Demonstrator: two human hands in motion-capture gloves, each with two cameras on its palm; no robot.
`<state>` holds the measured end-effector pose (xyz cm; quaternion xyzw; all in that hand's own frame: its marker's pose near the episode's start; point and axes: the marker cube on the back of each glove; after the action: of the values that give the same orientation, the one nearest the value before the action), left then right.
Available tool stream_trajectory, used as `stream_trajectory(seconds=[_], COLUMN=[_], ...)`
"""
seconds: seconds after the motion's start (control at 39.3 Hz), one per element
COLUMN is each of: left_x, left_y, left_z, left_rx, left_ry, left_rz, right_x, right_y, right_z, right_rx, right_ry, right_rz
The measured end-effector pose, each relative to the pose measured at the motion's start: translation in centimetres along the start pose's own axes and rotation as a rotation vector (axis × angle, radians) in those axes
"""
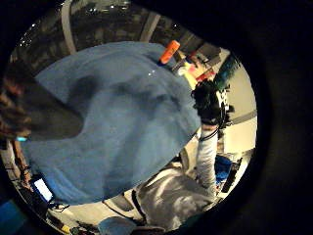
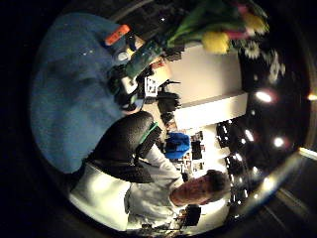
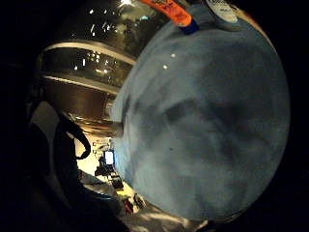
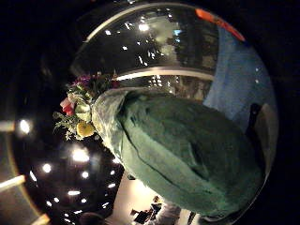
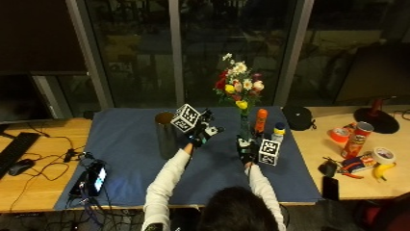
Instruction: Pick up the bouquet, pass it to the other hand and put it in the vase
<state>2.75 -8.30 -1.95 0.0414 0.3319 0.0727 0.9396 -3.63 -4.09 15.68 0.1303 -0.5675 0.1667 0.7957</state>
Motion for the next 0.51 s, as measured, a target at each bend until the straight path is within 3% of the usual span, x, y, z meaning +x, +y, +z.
stream_trajectory(seconds=[0.15,0.31,0.38,0.46,0.51], left_x=[3.3,8.2,8.1,7.5,7.0], left_y=[-2.9,-2.0,-2.8,-3.3,-3.6], left_z=[2.9,4.4,5.7,6.7,7.0], left_rx=[-0.042,-0.019,0.045,0.161,0.224], left_ry=[0.290,0.418,0.391,0.383,0.398], left_rz=[-0.007,-0.020,-0.109,-0.266,-0.293], right_x=[-1.4,-1.3,-1.6,-1.9,-1.9], right_y=[1.0,2.0,3.0,3.7,4.1], right_z=[2.5,4.8,5.8,6.6,7.0], right_rx=[0.014,0.014,-0.012,-0.018,-0.032], right_ry=[-0.108,-0.110,-0.126,-0.142,-0.153], right_rz=[-0.061,-0.062,-0.097,-0.167,-0.131])
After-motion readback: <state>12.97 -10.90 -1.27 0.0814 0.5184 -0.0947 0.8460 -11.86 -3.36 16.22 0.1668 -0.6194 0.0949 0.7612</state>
